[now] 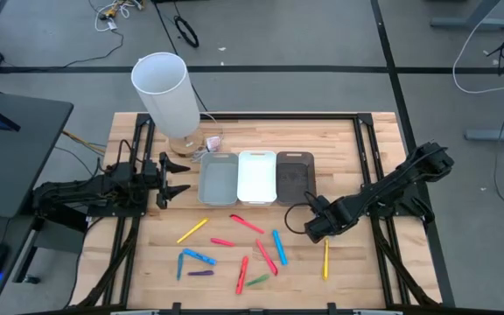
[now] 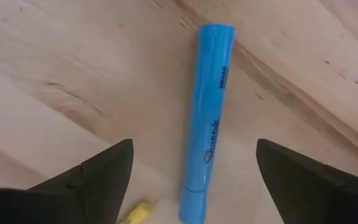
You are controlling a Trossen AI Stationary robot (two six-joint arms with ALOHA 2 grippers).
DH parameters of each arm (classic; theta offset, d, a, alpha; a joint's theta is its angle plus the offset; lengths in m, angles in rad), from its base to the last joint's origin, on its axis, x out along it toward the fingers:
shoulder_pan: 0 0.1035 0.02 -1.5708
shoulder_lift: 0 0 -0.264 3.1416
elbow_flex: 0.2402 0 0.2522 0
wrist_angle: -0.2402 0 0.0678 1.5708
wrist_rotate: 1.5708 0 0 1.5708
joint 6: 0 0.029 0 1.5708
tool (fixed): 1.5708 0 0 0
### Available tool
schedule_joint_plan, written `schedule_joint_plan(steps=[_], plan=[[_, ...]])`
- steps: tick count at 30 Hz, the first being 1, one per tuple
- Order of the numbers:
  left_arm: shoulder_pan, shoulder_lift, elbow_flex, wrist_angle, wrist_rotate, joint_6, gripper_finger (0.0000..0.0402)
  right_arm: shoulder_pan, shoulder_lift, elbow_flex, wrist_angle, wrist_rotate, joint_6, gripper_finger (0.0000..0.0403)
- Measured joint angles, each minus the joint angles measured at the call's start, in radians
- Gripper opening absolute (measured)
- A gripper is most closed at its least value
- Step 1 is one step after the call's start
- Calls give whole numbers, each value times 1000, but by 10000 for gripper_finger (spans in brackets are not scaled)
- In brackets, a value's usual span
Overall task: Pick & Place Markers
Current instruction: Put the top blue marker pen into the black bin
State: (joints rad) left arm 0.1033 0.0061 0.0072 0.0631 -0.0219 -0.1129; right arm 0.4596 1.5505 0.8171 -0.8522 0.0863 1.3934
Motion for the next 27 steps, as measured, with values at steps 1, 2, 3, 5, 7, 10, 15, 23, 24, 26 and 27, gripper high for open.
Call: schedule_joint_plan(steps=[1,2,3,5,7,10,15,23,24,26,27], plan=[[0,0,0,0,0,0,303,-3,0,-7,11,-1,-2,343],[0,0,0,0,0,0,303,-6,0,-13,18,-1,-2,343],[0,0,0,0,0,0,303,-9,0,-19,21,-3,-3,343],[0,0,0,0,0,0,303,-16,0,-27,40,-11,-9,343],[0,0,0,0,0,0,303,-22,0,-38,75,-22,-25,343],[0,0,0,0,0,0,303,-26,0,-48,94,-27,-34,341],[0,0,0,0,0,0,303,-32,0,-48,100,-43,-37,319],[0,0,0,0,0,0,303,-32,2,-48,98,-66,-41,254],[0,0,0,0,0,0,303,-33,6,-48,99,-70,-41,247],[0,0,0,0,0,0,303,-33,18,-48,97,-80,-41,232],[0,0,0,0,0,0,303,-33,25,-46,100,-84,-41,225]])
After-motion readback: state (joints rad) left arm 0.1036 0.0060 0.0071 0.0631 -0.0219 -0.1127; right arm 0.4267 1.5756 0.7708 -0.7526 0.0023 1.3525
